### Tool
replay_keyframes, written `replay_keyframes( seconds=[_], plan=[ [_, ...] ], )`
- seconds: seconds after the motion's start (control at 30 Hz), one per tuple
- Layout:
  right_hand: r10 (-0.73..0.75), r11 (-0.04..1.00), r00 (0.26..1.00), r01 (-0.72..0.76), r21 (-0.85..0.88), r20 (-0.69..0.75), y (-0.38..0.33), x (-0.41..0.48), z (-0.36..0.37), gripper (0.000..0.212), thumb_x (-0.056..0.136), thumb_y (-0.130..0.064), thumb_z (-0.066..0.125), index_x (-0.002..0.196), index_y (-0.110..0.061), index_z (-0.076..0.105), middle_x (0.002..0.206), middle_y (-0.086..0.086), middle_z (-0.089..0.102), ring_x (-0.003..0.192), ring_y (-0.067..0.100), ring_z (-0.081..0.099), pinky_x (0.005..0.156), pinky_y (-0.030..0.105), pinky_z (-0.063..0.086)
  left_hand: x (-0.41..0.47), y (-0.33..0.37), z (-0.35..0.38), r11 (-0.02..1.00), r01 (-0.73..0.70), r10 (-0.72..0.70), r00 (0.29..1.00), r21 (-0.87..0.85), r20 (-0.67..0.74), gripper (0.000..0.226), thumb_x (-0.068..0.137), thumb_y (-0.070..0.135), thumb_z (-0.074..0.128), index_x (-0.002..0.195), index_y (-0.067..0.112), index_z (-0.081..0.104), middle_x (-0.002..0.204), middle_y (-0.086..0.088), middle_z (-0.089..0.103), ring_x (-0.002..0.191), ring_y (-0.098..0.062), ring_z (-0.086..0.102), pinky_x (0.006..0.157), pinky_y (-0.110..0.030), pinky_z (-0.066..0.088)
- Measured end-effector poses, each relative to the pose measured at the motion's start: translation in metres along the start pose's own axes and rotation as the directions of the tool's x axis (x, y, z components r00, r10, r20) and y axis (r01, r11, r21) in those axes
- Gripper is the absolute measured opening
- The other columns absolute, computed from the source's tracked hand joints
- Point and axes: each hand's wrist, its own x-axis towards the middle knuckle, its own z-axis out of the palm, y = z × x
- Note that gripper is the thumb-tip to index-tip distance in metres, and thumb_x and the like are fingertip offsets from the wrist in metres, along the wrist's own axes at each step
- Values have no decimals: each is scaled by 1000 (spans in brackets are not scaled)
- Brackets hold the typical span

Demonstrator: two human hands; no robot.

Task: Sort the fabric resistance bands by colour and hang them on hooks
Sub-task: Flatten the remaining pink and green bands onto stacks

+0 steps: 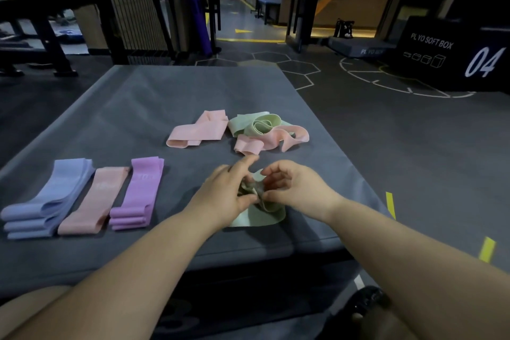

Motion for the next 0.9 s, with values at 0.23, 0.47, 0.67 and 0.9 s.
replay_keyframes(
  seconds=[0.23, 0.47, 0.67, 0.9],
  plan=[
    [-35, 987, 999, 41, -158, 42, -2, -2, -12, 43, 69, -8, 85, 97, -30, 62, 98, -10, 65, 94, 6, 64, 84, 20, 55, -1, 0, -1, 992, 112, -114, 993, -51, -41, 42, 85, 27, 71, 124, 28, 57, 116, 12, 67, 105, -11, 61, 91, -31, 47],
    [-50, 858, 996, 80, -508, 73, 4, -4, -14, 42, 75, -29, 80, 114, -29, 65, 110, -5, 56, 100, 12, 59, 91, 24, 49, -3, 2, -2, 994, 112, -112, 987, -5, -111, 10, 84, 34, 70, 91, 27, 69, 85, 9, 68, 84, -15, 62, 74, -32, 48],
    [-48, 827, 994, -14, -562, -96, 3, -6, -24, 25, 95, -28, 55, 117, -30, 67, 107, -10, 65, 98, 10, 61, 88, 25, 48, -1, 2, -11, 973, 185, -212, 953, -138, -215, 11, 91, 35, 62, 88, 24, 61, 85, 7, 68, 84, -17, 61, 76, -34, 49],
    [21, 925, 964, -119, -360, -265, 10, 1, -39, 11, 94, -23, 55, 91, -29, 64, 81, -2, 72, 78, 16, 70, 80, 38, 57, 5, -9, -29, 909, 263, -362, 882, -323, -303, 18, 95, 33, 56, 80, 24, 50, 73, 5, 63, 73, -21, 58, 65, -29, 42]
  ],
)
